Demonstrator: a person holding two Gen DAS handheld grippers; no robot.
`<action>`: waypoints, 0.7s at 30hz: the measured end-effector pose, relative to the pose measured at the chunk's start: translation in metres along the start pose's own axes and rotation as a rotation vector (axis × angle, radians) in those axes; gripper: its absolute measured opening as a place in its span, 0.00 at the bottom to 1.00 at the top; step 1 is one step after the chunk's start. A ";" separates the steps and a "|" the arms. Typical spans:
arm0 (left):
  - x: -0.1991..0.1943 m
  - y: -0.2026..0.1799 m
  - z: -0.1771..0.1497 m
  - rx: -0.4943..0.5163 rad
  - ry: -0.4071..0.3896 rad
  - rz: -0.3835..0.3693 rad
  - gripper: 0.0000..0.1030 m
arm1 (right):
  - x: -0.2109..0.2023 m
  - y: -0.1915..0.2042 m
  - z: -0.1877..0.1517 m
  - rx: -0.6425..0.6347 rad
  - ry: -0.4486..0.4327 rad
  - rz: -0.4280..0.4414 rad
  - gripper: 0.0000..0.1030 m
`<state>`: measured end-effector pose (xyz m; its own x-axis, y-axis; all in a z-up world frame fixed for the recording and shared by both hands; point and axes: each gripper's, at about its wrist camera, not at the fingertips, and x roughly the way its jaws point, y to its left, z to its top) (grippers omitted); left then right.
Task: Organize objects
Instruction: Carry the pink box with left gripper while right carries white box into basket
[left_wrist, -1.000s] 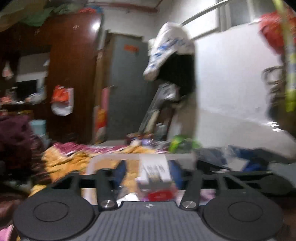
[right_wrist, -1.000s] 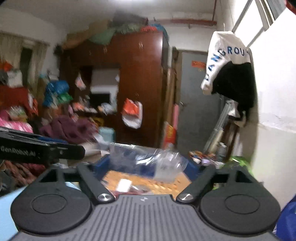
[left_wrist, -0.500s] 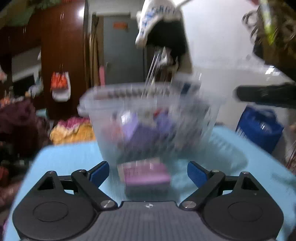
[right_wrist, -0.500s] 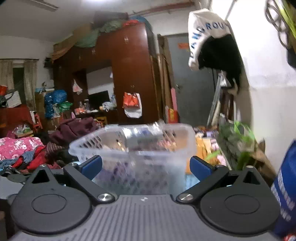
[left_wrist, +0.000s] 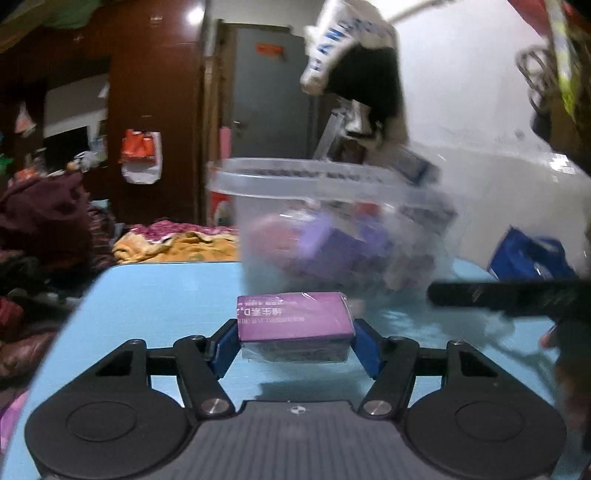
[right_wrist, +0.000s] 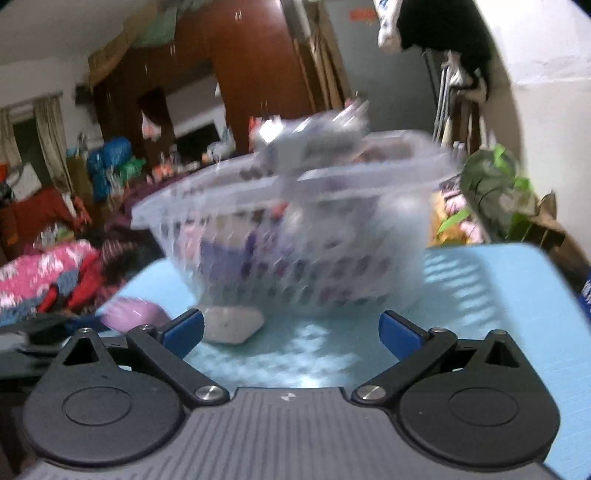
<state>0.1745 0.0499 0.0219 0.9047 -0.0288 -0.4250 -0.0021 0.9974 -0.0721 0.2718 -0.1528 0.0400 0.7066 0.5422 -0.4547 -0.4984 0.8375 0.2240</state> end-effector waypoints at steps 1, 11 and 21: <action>-0.004 0.013 -0.001 -0.031 -0.003 0.010 0.66 | 0.009 0.007 -0.002 -0.005 0.016 -0.008 1.00; -0.019 0.072 -0.010 -0.190 -0.035 0.013 0.66 | 0.068 0.074 -0.003 -0.131 0.142 -0.059 1.00; -0.020 0.071 -0.013 -0.168 -0.051 0.019 0.67 | 0.075 0.076 -0.001 -0.127 0.180 -0.096 0.89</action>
<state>0.1509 0.1205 0.0132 0.9243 -0.0020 -0.3816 -0.0870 0.9725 -0.2159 0.2860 -0.0487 0.0221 0.6582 0.4301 -0.6179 -0.5009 0.8629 0.0671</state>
